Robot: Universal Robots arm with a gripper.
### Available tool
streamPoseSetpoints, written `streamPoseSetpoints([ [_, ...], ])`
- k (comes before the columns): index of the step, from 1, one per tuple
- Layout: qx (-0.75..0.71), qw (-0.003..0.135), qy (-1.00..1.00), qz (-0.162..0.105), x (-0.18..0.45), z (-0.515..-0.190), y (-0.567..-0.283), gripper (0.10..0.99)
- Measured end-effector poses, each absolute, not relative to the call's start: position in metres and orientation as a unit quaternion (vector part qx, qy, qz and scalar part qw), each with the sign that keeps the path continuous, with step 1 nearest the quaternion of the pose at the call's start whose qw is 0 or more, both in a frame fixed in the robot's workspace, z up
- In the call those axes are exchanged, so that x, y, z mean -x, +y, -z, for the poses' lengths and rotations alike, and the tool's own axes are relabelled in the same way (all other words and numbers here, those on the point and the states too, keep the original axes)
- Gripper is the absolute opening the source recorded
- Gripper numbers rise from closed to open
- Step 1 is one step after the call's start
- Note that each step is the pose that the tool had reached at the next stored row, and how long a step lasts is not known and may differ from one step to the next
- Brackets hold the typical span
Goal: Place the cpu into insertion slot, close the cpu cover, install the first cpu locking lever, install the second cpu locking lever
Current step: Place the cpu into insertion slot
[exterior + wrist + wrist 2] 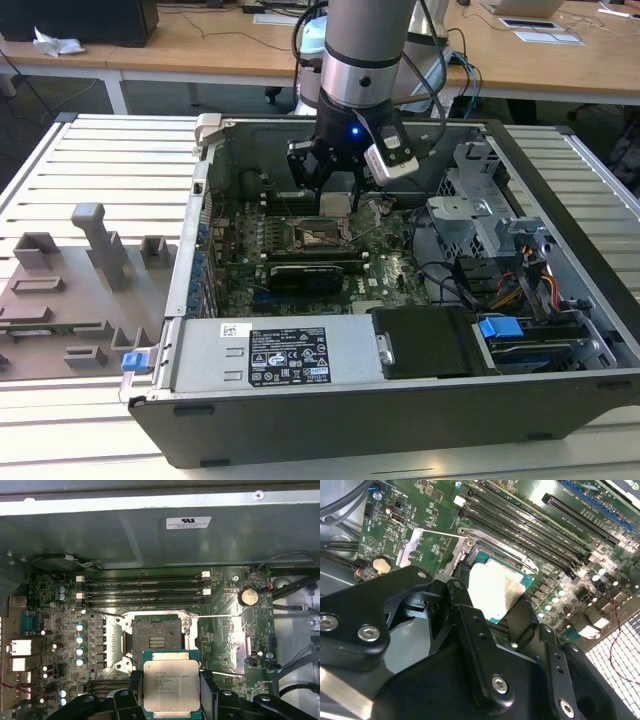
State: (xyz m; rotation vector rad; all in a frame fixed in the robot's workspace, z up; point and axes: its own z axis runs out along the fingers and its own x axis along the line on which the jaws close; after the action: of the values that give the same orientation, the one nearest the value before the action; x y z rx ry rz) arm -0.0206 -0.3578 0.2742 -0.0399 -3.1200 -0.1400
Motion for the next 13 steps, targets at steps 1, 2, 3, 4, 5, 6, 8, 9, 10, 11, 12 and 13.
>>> streamPoseSetpoints([
  [1, 0.013, 0.009, -0.999, 0.045, 0.021, -0.272, -0.358, 0.545],
  [2, 0.013, 0.009, -0.999, 0.045, 0.021, -0.269, -0.358, 0.545],
  [3, 0.013, 0.009, -0.999, 0.045, 0.021, -0.268, -0.358, 0.545],
  [4, 0.013, 0.009, -0.999, 0.045, 0.021, -0.267, -0.358, 0.545],
  [5, 0.013, 0.009, -0.999, 0.045, 0.021, -0.266, -0.358, 0.545],
  [6, 0.013, 0.009, -0.999, 0.044, 0.021, -0.265, -0.358, 0.545],
  [8, 0.013, 0.009, -0.999, 0.042, 0.02, -0.264, -0.358, 0.545],
  [9, 0.013, 0.009, -0.999, 0.04, 0.019, -0.263, -0.358, 0.545],
  [10, 0.013, 0.009, -0.999, 0.037, 0.019, -0.263, -0.357, 0.545],
  [11, 0.013, 0.009, -0.999, 0.035, 0.018, -0.262, -0.357, 0.545],
  [12, 0.013, 0.009, -0.999, 0.031, 0.017, -0.262, -0.356, 0.545],
  [13, 0.013, 0.009, -1.0, 0.027, 0.016, -0.261, -0.355, 0.545],
])
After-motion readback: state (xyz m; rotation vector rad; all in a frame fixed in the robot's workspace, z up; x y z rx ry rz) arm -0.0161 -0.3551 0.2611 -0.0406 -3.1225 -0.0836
